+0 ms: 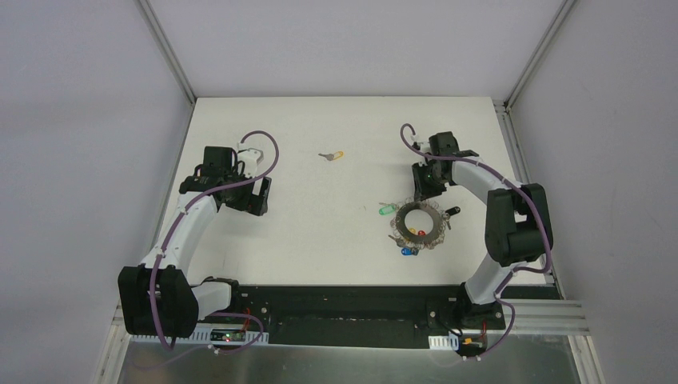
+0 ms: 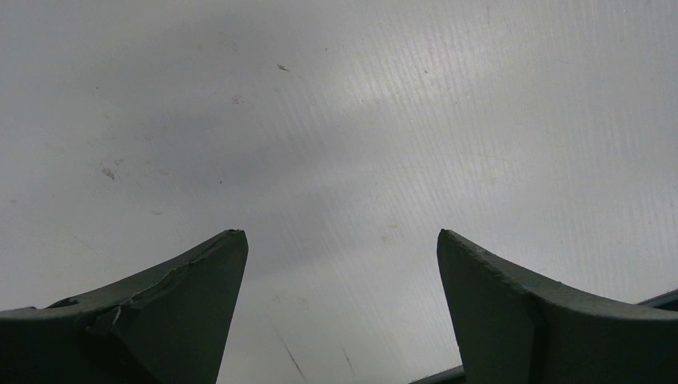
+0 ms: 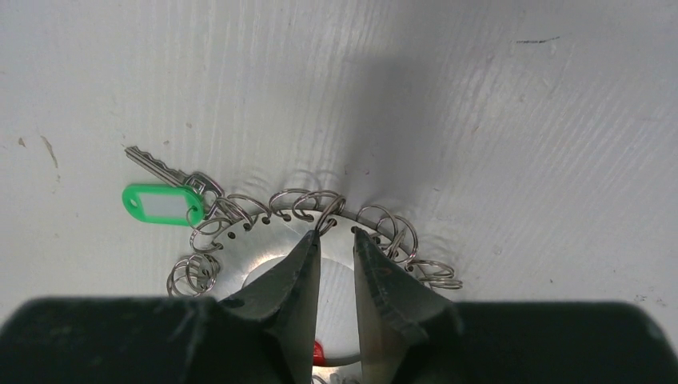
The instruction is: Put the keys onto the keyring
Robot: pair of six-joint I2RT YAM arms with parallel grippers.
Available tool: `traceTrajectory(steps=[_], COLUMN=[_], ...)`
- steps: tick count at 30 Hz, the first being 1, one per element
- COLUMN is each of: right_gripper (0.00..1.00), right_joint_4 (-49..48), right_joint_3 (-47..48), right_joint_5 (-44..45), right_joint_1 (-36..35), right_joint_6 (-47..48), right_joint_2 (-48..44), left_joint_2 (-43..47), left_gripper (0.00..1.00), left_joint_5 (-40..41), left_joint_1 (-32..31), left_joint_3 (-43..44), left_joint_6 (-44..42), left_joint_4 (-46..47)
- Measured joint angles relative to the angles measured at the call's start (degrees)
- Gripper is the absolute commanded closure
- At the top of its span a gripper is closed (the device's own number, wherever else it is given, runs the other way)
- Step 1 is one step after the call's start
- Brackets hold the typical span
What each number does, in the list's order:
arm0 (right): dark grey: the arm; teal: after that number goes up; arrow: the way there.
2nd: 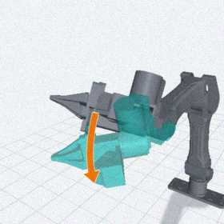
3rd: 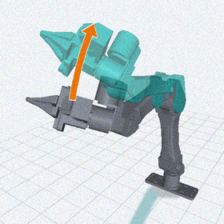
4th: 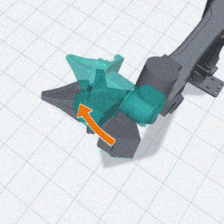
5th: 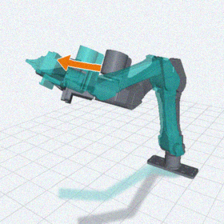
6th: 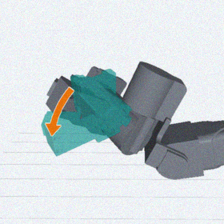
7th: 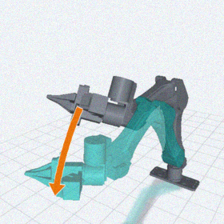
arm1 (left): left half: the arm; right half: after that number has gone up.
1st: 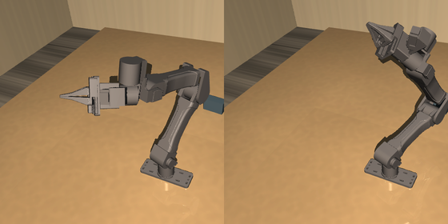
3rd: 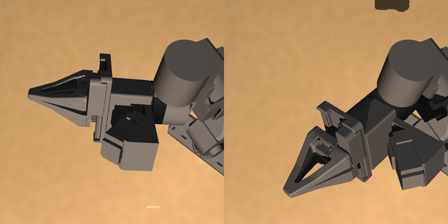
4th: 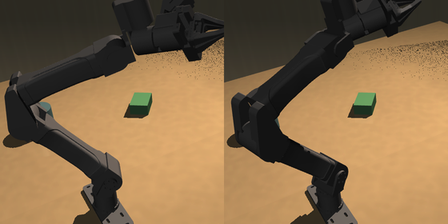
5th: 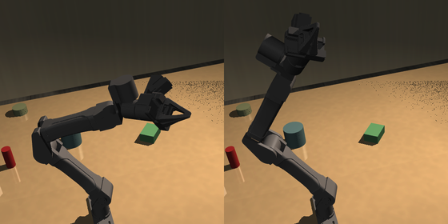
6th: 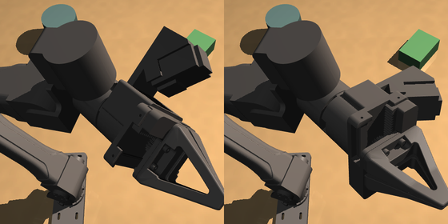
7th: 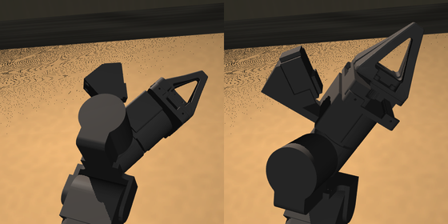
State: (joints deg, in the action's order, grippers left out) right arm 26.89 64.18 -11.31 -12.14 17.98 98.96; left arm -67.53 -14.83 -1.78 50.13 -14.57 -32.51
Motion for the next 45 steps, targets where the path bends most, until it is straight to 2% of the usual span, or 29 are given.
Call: traceTrajectory(steps=[14,23,28,45], right_gripper=[0.73,0.93,1.00,1.00], right_joint_4=[0.55,0.42,0.44,8.11], right_joint_3=[1.53,1.81,1.81,7.93], right_joint_5=[-2.29,-0.81,0.57,-0.63], right_joint_1=[0.11,0.11,0.22,5.09], right_joint_6=[-0.42,-0.17,1.07,14.71], right_joint_2=[1.18,2.47,2.51,2.51], left_joint_2=[-0.07,-0.70,-0.72,-0.74], left_gripper=[0.09,0.09,0.09,0.09], left_joint_5=[0.00,-0.07,-0.09,-0.13], left_joint_1=[0.00,0.00,0.00,0.00], left_joint_3=[0.00,0.13,0.20,0.33], left_joint_6=[-0.04,-0.04,-0.07,-0.09], left_joint_4=[-0.15,-0.85,-0.85,-0.90])
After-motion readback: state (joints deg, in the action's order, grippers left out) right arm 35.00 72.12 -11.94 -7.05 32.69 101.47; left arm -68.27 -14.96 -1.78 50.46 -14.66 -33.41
